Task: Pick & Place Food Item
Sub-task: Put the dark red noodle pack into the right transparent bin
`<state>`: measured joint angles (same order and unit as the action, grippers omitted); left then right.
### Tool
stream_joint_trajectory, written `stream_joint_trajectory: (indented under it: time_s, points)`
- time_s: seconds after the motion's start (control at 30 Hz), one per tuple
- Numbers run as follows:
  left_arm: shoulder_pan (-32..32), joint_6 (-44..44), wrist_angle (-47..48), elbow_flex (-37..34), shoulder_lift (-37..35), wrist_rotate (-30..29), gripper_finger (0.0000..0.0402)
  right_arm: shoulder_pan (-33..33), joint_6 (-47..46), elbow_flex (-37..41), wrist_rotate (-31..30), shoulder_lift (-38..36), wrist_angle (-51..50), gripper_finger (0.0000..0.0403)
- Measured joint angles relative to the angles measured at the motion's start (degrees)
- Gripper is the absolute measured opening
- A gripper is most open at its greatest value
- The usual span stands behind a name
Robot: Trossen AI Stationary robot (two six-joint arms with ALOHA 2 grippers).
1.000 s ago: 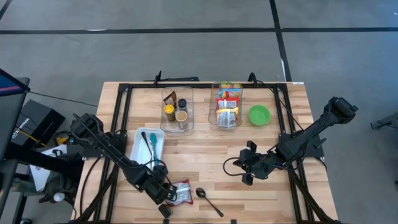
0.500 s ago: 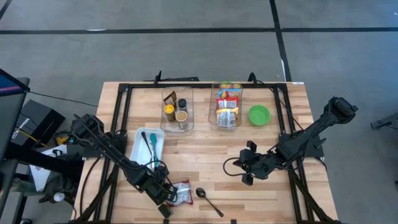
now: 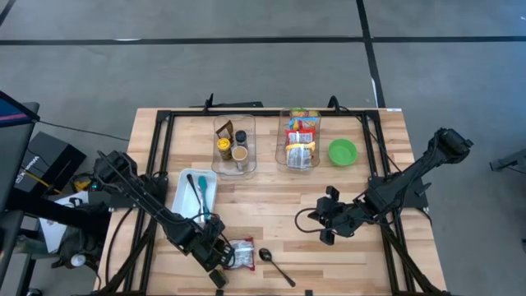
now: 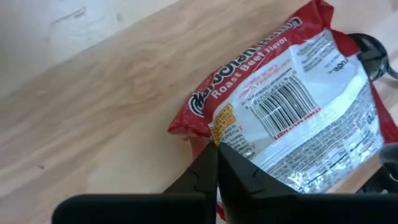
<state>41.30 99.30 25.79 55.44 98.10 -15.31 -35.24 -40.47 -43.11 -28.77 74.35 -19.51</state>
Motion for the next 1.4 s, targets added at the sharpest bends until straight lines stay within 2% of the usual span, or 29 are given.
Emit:
stream_joint_trajectory:
  time_s: [0.3,0.47,0.73,0.93,1.23,1.3,1.4]
  points:
    - [0.00,-0.71,-0.15,-0.07,-1.39,-5.81,0.0000,0.02,0.00,0.00,0.00,0.00,0.00,0.0000]
    - [0.00,-4.82,-0.64,-0.07,-3.15,-10.34,0.0000,0.02,0.00,0.00,0.00,0.00,-0.02,0.0000]
    - [0.00,-17.44,-0.72,-0.07,-9.78,-22.46,0.0000,0.02,0.00,0.02,0.00,-0.02,-0.09,0.0000]
    - [-0.02,-34.81,-2.33,-0.07,-14.96,-28.17,0.0000,0.02,0.00,0.02,0.00,-0.02,-0.09,0.0000]
    - [-0.01,-73.77,-17.69,-0.07,-16.42,-28.85,0.0001,0.15,0.21,0.02,-0.01,-0.02,-0.07,0.0000]
    - [-0.22,-79.55,-20.23,-0.04,-16.24,-28.82,0.0001,0.15,0.45,0.01,-0.02,-0.02,-0.04,0.0000]
    - [-0.91,-83.54,-22.28,-0.06,-16.22,-28.80,0.0001,0.13,0.46,0.02,-0.36,-0.02,-0.04,0.0000]
